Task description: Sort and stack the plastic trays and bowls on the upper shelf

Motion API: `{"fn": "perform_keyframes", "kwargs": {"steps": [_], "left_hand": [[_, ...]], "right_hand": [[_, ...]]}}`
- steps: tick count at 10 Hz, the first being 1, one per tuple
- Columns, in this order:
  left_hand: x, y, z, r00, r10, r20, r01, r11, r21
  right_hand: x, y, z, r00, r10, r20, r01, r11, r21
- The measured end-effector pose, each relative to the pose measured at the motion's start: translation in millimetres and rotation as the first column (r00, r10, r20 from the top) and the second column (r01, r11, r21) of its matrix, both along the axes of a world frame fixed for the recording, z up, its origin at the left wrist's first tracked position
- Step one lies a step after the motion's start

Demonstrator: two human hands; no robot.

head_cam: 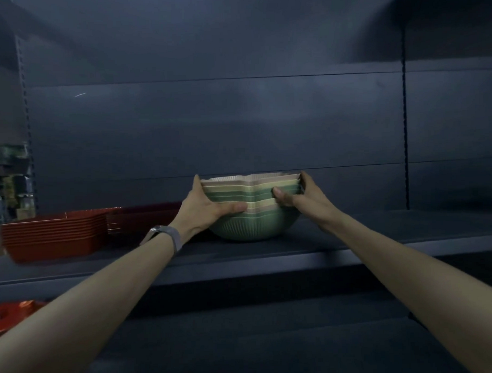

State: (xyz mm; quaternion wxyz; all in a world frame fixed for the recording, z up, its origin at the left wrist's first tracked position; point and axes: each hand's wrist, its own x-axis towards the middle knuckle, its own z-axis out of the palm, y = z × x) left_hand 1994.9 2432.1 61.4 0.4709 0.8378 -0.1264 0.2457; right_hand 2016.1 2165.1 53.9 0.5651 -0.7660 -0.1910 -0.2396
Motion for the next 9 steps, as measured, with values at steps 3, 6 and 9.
{"fn": "perform_keyframes", "kwargs": {"steps": [3, 6, 9], "left_hand": [[-5, -10, -25, 0.989, -0.026, 0.148, 0.032, 0.999, -0.041], [-33, -14, -34, 0.995, 0.042, 0.085, -0.040, 0.999, -0.028], [-55, 13, -64, 0.994, 0.108, 0.024, -0.087, 0.900, -0.428]], "right_hand": [[-8, 21, -15, 0.988, -0.110, 0.110, 0.123, 0.985, -0.122], [-36, 26, -16, 0.989, -0.147, -0.010, 0.146, 0.985, -0.090], [-83, 39, -49, 0.962, -0.272, -0.018, 0.273, 0.960, 0.067]]}}
